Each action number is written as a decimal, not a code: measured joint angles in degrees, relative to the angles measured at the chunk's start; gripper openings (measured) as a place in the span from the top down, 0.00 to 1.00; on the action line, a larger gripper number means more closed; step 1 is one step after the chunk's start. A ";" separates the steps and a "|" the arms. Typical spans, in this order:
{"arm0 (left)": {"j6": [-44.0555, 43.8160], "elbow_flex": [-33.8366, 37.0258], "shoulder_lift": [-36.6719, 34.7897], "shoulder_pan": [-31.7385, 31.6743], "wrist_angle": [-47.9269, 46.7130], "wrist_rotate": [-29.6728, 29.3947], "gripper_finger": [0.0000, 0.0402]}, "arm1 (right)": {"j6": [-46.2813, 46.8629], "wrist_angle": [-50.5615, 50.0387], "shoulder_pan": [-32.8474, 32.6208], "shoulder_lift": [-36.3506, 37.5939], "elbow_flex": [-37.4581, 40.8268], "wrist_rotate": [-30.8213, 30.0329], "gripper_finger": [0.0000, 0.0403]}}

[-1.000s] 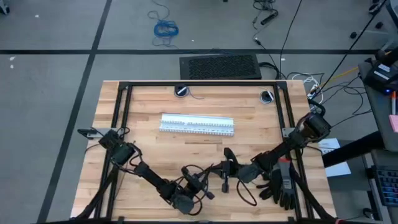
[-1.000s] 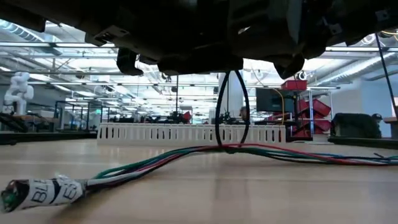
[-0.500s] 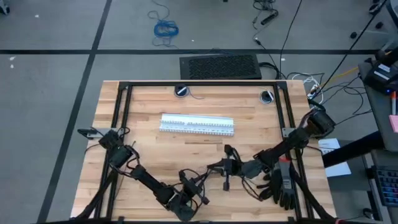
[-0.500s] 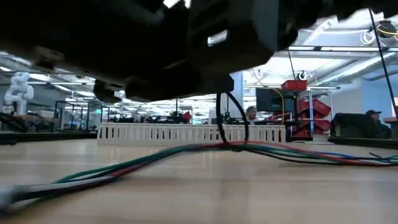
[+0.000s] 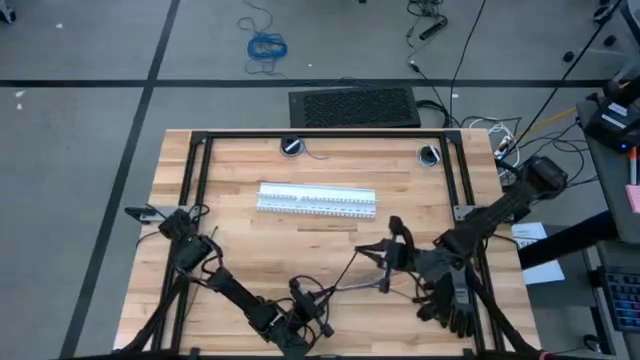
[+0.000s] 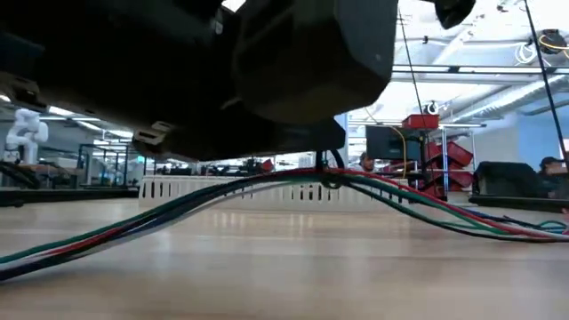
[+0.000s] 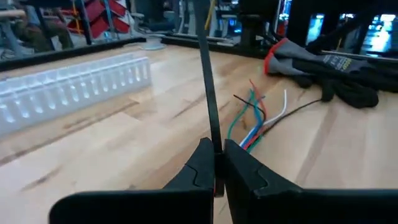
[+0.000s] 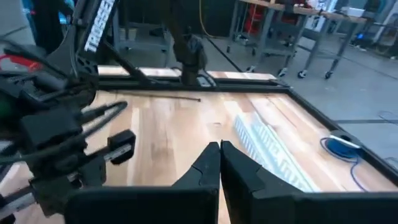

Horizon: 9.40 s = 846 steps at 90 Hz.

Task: Ziptie cables
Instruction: Wrap the cables together using a zip tie

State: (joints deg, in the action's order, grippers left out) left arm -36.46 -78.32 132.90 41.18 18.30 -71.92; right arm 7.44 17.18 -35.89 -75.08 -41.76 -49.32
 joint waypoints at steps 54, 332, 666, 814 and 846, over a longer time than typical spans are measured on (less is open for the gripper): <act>-0.77 0.11 0.15 -0.08 -0.83 -1.42 0.96 | 26.35 -26.69 -11.15 -4.10 -0.07 5.94 0.67; -18.73 0.04 0.02 3.42 -20.69 -1.91 0.96 | 30.98 -50.25 -8.24 -47.53 -33.53 3.87 1.00; -15.70 0.15 -6.36 1.30 -16.30 5.29 0.49 | 27.36 -43.82 -18.48 -23.74 -23.96 -9.06 0.81; -35.94 -0.26 -2.12 -0.64 -47.37 13.26 0.48 | 40.02 -46.05 -16.32 -43.44 -23.91 -7.76 0.91; -55.13 -0.06 -1.92 -0.28 -67.53 13.30 0.48 | 41.81 -49.20 -16.32 -43.31 -23.92 -7.76 0.91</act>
State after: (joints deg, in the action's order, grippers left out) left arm -91.60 -78.38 130.98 40.90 -49.23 -58.62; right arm 49.25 -32.02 -52.21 -118.39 -65.67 -57.08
